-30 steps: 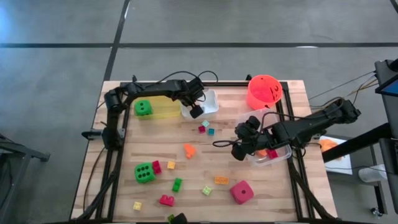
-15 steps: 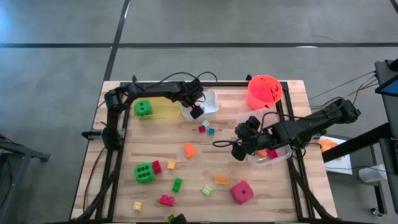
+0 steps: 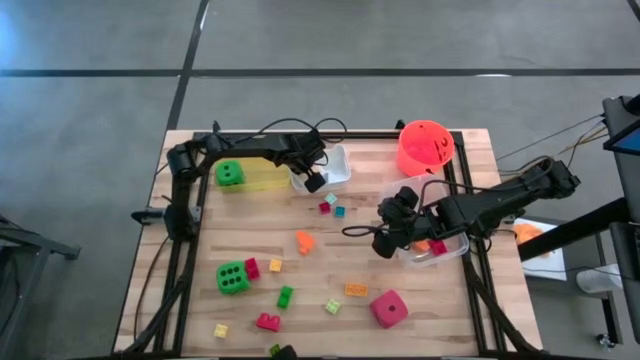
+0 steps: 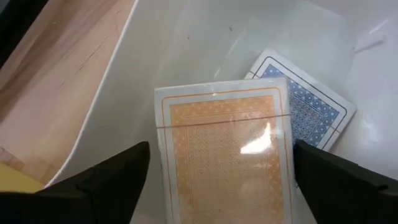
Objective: Pick & Place Toys
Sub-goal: Put the orange deck of cards into the white bin, then put the green dice into the yellow bin
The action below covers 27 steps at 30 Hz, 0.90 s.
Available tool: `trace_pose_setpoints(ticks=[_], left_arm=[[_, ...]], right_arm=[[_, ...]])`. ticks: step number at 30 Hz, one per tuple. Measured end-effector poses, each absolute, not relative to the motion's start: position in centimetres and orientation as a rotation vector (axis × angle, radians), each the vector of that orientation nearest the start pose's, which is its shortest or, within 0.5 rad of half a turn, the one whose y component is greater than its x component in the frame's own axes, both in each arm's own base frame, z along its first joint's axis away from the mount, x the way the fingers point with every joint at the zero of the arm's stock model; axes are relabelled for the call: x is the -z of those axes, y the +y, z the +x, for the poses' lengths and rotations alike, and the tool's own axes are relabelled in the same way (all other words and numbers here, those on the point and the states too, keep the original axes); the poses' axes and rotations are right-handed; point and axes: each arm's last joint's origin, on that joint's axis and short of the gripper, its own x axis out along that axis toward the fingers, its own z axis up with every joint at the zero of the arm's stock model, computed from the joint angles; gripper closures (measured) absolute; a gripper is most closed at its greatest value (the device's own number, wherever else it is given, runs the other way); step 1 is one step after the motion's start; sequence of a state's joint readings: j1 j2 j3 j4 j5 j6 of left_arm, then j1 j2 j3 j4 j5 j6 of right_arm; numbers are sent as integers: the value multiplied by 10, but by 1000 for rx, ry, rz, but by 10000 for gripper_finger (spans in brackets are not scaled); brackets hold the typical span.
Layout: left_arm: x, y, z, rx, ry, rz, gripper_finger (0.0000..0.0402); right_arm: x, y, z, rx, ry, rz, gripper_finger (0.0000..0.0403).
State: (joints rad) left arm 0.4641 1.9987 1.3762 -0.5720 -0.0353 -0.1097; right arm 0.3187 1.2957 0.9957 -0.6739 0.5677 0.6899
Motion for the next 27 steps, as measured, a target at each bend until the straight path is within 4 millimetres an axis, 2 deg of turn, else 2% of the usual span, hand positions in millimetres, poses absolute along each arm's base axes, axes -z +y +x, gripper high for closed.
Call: trace_pose_setpoints(ticks=[2, 12, 23, 27], left_arm=[[-160, 179, 356, -500, 1157, -349, 6], [-164, 179, 355, -499, 1150, -348, 20], [-199, 176, 347, -529, 1067, -320, 20], [-212, 172, 340, -553, 1064, -361, 20]], right_arm=[[-266, 64, 244, 511, 749, 223, 66], [-266, 64, 244, 510, 749, 222, 66], [-266, 64, 244, 512, 748, 225, 66], [-266, 64, 244, 512, 747, 226, 66]])
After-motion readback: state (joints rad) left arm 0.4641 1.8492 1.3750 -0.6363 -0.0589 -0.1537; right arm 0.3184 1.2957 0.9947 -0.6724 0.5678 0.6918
